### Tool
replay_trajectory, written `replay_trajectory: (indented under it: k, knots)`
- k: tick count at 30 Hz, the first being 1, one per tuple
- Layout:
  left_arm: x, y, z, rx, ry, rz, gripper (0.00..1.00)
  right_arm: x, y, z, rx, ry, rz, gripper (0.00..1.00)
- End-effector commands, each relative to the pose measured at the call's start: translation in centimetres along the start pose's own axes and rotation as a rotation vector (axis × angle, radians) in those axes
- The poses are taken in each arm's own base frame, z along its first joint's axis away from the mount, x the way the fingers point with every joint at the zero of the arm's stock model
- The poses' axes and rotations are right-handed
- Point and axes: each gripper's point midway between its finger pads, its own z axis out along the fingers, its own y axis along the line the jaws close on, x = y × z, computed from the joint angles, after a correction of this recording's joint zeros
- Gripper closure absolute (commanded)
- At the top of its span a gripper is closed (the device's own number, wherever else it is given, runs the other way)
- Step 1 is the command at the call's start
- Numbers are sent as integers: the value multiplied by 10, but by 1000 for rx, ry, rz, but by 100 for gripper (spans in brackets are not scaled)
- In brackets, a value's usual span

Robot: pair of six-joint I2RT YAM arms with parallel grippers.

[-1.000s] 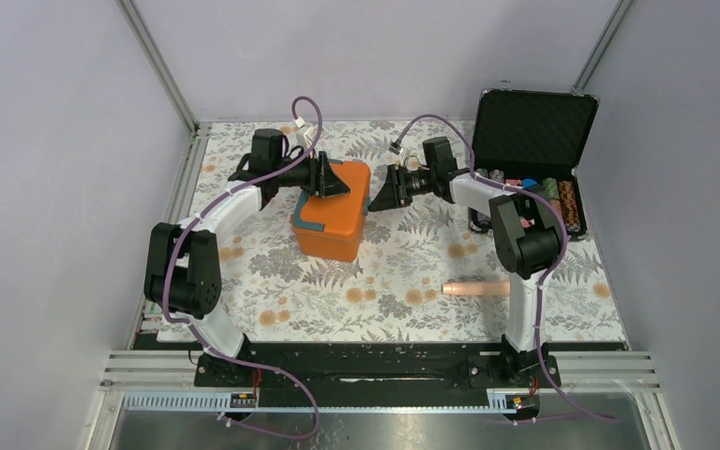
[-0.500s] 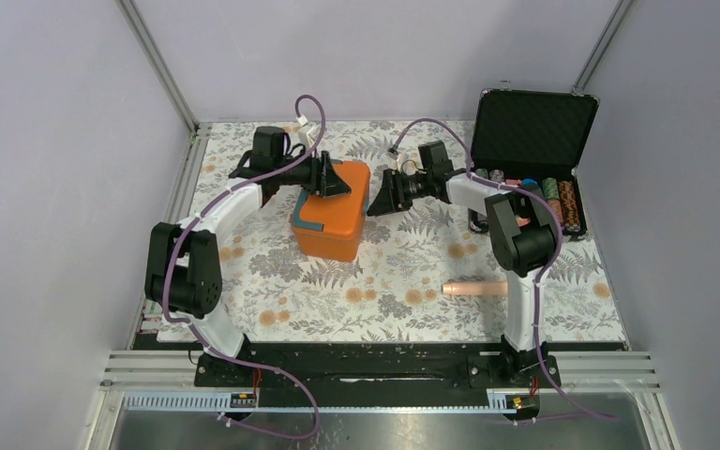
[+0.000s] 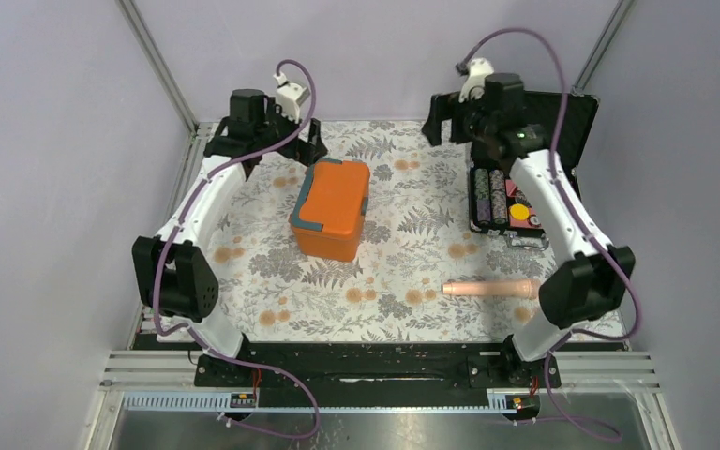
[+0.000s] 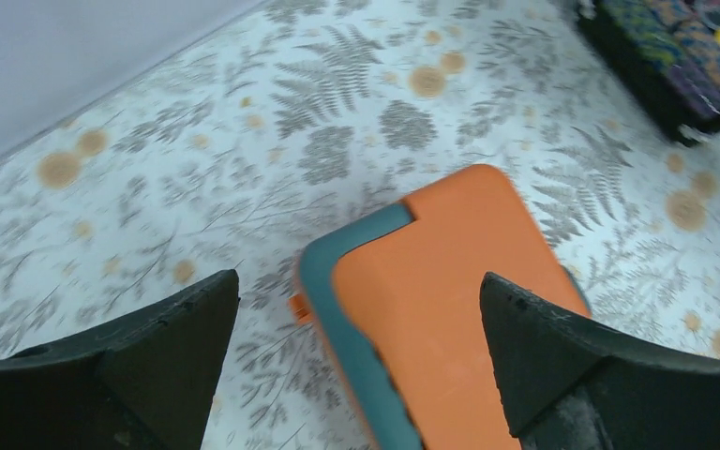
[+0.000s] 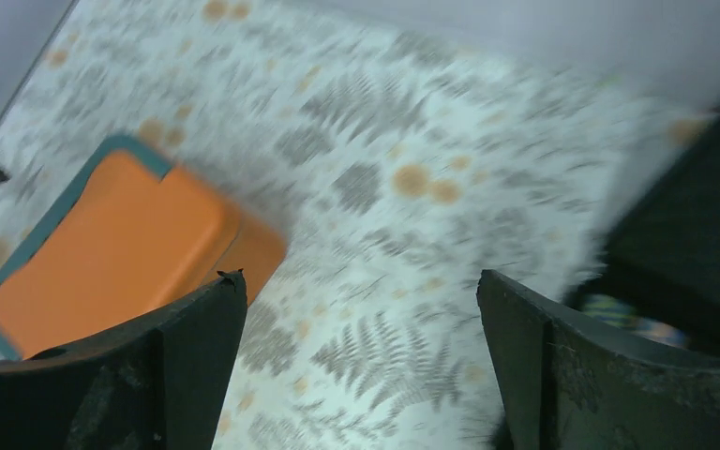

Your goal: Organize the medicine kit

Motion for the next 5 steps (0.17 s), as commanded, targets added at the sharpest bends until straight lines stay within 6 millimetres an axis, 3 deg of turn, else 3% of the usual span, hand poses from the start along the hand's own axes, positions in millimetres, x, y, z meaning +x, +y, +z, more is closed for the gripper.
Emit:
replay_trajectory:
  k: [1, 5]
  knots:
    - [-32, 35, -43, -193, -85, -90, 1, -25, -51, -52, 386, -21, -65, 1]
    - [-26, 37, -50, -223, -110, -174, 1, -20, -38, -67, 338, -31, -54, 0]
